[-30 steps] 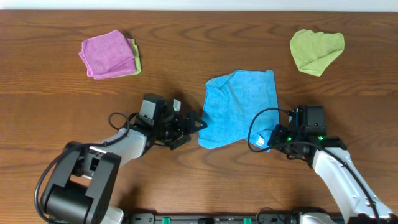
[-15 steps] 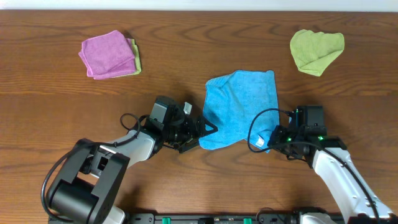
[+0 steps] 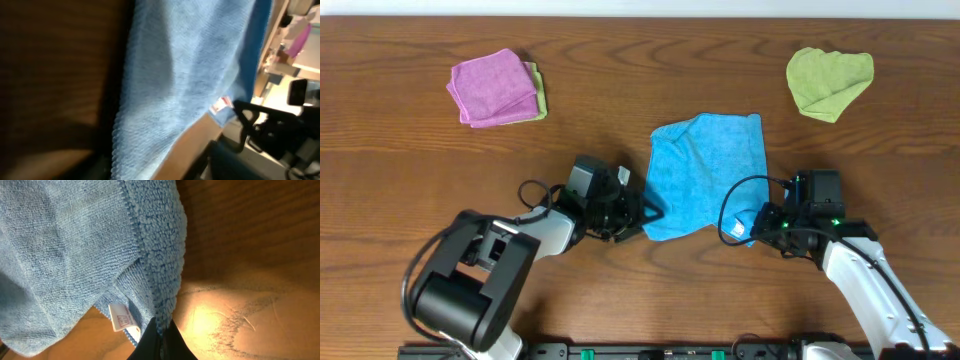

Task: Fold the cloth
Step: 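Grasp the blue cloth's left edge with the left gripper, then lift the cloth with both grippers and stretch it toward the back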

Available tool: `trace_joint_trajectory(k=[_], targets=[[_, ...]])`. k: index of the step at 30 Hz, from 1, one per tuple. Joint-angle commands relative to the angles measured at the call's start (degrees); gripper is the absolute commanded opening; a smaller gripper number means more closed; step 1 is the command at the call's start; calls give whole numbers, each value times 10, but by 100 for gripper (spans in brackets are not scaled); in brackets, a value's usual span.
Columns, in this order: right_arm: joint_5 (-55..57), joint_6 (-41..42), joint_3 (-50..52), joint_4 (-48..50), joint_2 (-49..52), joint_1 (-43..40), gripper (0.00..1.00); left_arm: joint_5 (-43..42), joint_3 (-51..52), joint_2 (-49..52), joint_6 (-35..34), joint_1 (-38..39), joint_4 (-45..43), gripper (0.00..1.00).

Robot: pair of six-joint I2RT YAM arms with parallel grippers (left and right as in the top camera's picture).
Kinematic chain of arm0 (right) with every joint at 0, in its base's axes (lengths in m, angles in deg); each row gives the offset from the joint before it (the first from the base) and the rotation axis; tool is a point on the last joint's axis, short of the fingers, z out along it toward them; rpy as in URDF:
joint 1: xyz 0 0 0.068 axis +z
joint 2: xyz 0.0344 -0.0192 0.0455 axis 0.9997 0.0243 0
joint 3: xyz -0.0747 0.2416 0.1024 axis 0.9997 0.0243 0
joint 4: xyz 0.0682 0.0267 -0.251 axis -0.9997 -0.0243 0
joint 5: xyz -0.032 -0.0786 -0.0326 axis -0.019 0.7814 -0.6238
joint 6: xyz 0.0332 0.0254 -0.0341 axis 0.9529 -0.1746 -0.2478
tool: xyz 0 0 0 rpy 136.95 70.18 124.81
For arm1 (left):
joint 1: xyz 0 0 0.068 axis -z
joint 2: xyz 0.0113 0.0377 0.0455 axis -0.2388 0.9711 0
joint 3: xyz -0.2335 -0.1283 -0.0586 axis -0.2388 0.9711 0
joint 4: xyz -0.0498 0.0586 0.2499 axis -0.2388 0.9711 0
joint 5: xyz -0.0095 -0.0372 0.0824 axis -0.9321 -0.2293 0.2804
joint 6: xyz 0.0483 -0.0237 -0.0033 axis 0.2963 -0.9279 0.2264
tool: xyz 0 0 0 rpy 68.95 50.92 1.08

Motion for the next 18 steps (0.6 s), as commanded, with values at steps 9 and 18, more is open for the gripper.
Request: trace_joint_trajectory(k=[9,18], targets=[[-27,-7,-10,-1,-16,-5,1,-71,-29,21,-14,-32,-83,6],[-28,-9,-73,-12,-95,-5,1,-151,-121,-25,-39,-129,-86,6]])
